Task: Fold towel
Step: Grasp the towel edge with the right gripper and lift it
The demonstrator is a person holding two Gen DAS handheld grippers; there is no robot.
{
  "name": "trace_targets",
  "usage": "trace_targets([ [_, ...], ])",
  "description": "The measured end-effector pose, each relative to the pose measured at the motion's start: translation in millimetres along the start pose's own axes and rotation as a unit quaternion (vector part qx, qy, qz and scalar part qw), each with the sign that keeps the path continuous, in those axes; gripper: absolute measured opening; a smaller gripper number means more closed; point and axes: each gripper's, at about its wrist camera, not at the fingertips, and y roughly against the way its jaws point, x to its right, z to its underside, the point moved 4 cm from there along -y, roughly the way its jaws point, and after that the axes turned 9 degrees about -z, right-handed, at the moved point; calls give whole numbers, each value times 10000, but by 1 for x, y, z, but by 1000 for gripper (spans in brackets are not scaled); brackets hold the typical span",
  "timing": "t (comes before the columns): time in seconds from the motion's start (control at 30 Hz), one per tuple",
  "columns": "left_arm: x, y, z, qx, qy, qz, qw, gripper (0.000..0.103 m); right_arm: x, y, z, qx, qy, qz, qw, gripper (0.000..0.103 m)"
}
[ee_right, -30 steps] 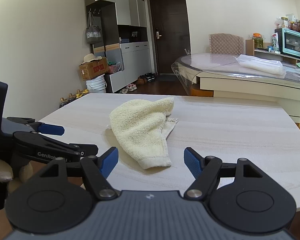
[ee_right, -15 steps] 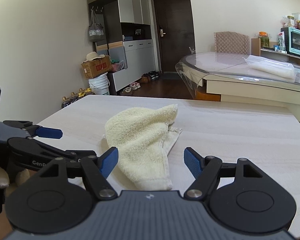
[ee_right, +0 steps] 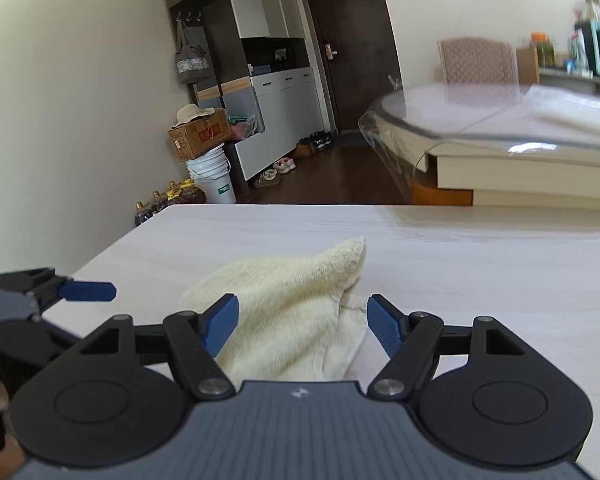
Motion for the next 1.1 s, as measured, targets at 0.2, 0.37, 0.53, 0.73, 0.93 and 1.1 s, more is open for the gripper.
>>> trace_targets([
  [0.2, 10, -19, -5, -8, -203, 88, 9998, 103, 21, -30, -3, -164, -361, -291, 9988, 69],
  [0.37, 22, -35, -15, -5, -232, 178, 9996, 103, 38, -42, -7, -161, -671, -682, 9953, 24],
  [0.53, 43, -54, -34, 76, -377, 282, 9989, 103, 57, -33, -21, 83, -532, -391, 9978, 17],
  [0.73, 54, -60, -46, 195, -496, 337, 9980, 103, 67, 0, -50, 574, -100, 122, 9982, 14],
  [0.93, 3, -38, -25, 121, -326, -76, 9994, 103, 5, -5, -41, 292, 1255, -261, 9913, 12],
  [1.1, -39, -21, -7, 37, -173, -412, 9990, 103, -64, -16, -10, -155, 2139, -799, 9735, 8],
])
